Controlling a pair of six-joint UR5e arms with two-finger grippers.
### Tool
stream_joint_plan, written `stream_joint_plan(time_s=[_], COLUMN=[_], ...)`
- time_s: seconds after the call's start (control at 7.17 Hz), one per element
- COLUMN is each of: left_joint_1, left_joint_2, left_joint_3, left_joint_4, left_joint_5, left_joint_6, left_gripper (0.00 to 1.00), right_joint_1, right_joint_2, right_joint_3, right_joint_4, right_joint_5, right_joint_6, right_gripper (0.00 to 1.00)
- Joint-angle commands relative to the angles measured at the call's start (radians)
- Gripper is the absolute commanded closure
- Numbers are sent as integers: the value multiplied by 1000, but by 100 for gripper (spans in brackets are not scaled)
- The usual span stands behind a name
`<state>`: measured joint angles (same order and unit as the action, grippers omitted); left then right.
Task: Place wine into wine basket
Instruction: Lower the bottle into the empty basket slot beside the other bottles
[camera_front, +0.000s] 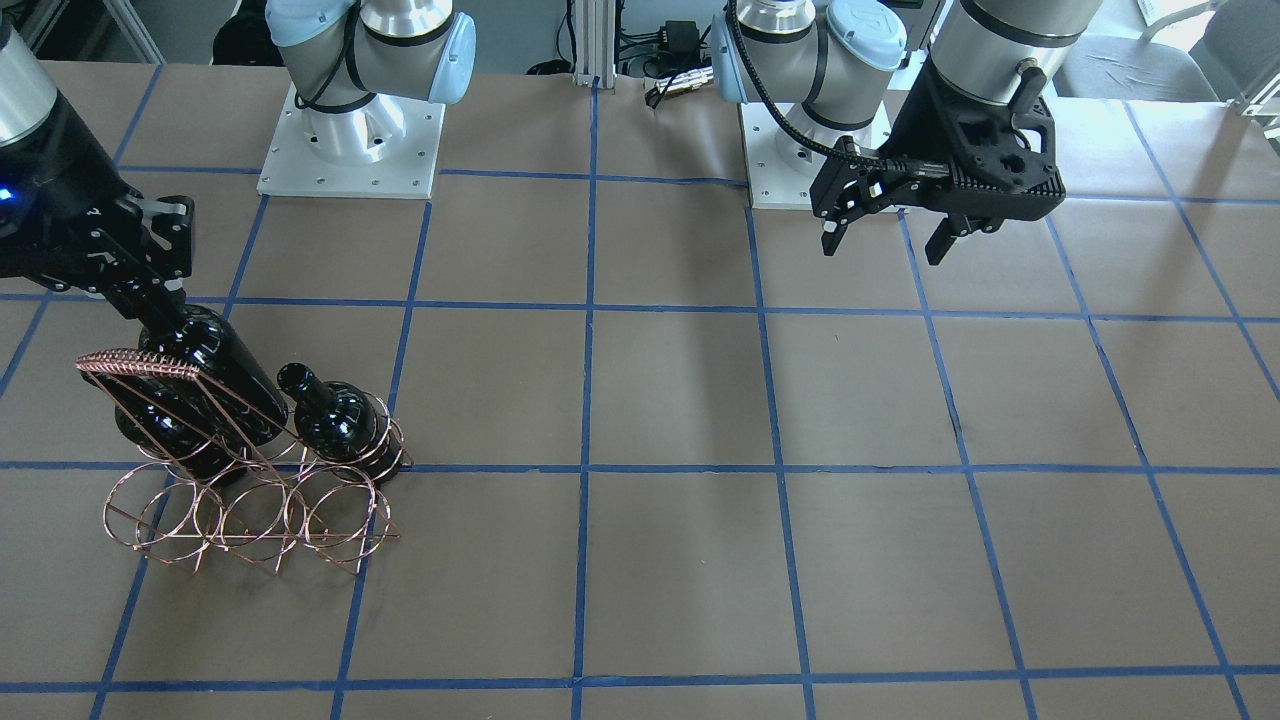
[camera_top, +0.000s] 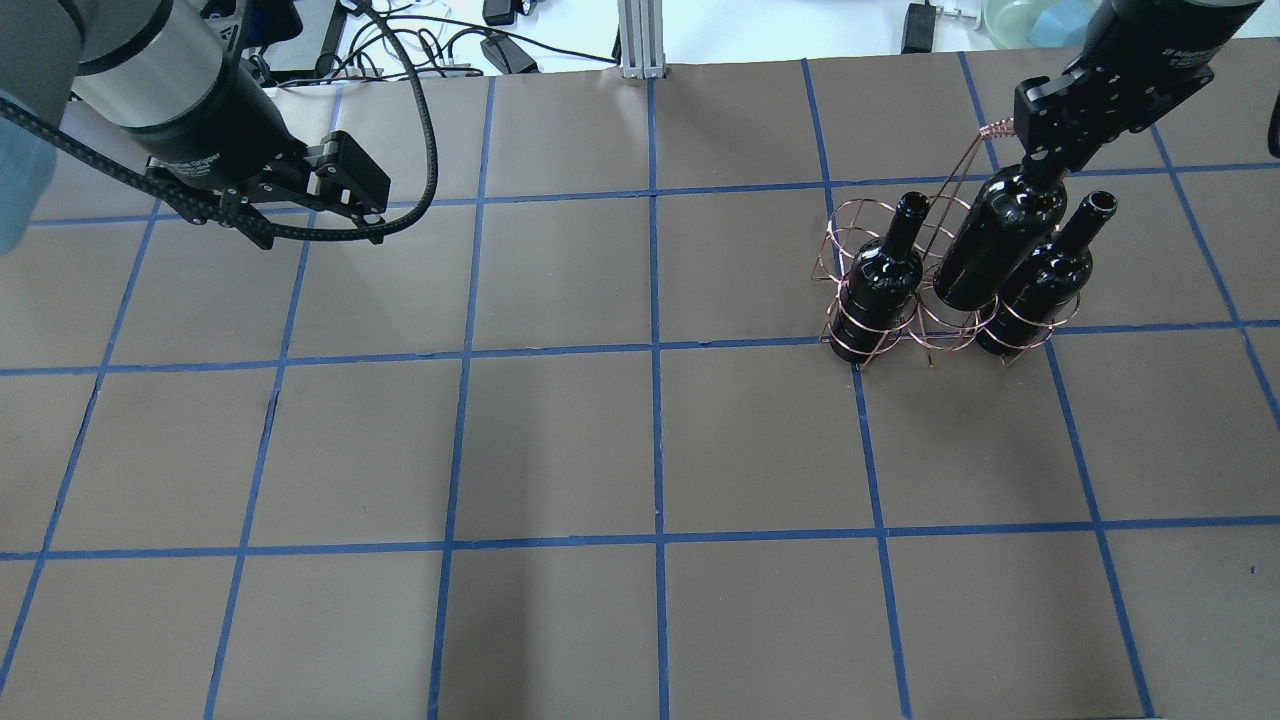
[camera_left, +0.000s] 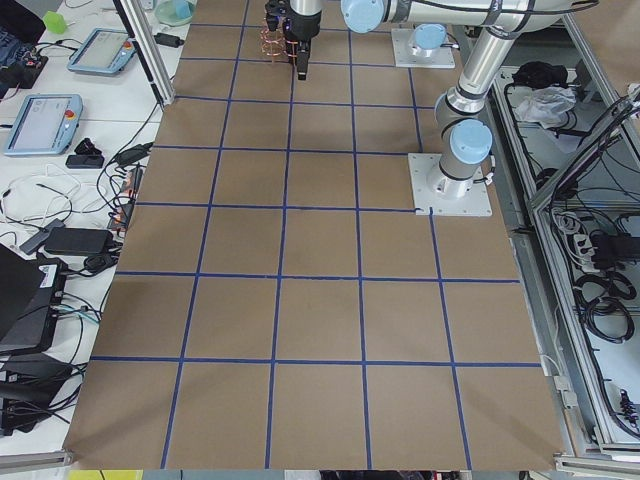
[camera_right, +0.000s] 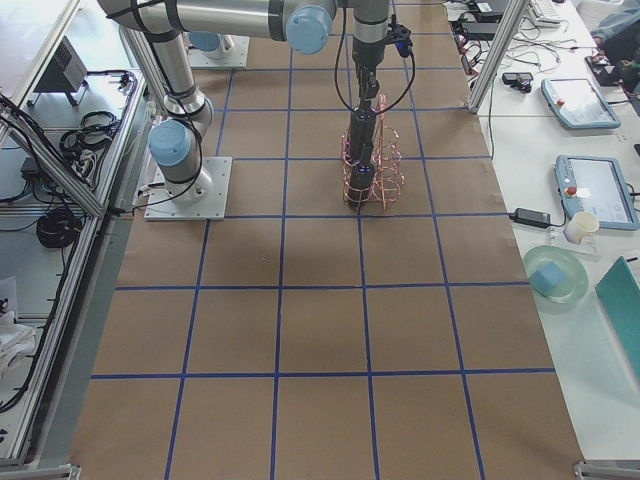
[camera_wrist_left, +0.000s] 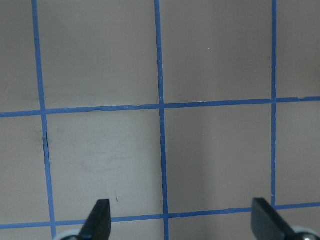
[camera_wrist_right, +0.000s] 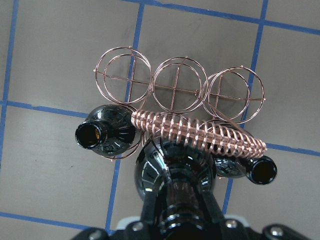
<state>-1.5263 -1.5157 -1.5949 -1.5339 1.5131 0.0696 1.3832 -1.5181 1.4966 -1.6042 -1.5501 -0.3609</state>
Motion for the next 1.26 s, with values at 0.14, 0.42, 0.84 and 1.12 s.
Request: stream_joint_plan(time_s=[0.14, 0.42, 0.84, 1.12], left_joint_1=[6, 9, 15, 14], left_joint_2=[0, 0, -9, -1], left_joint_3=[0, -2, -2, -2], left_joint_4=[-2, -2, 6, 5], left_joint_5=[3, 4, 6, 9], left_joint_6=[-5, -5, -1, -1], left_gripper=[0, 0, 0, 0], right_joint_1=[-1, -1, -1, -1], right_joint_2=[12, 21, 27, 36], right_joint_3=[1, 1, 11, 39], right_joint_4=[-2, -5, -2, -8], right_joint_5=[7, 5, -4, 2], right_joint_6=[8, 7, -1, 5], right_gripper=[100, 100, 100, 100])
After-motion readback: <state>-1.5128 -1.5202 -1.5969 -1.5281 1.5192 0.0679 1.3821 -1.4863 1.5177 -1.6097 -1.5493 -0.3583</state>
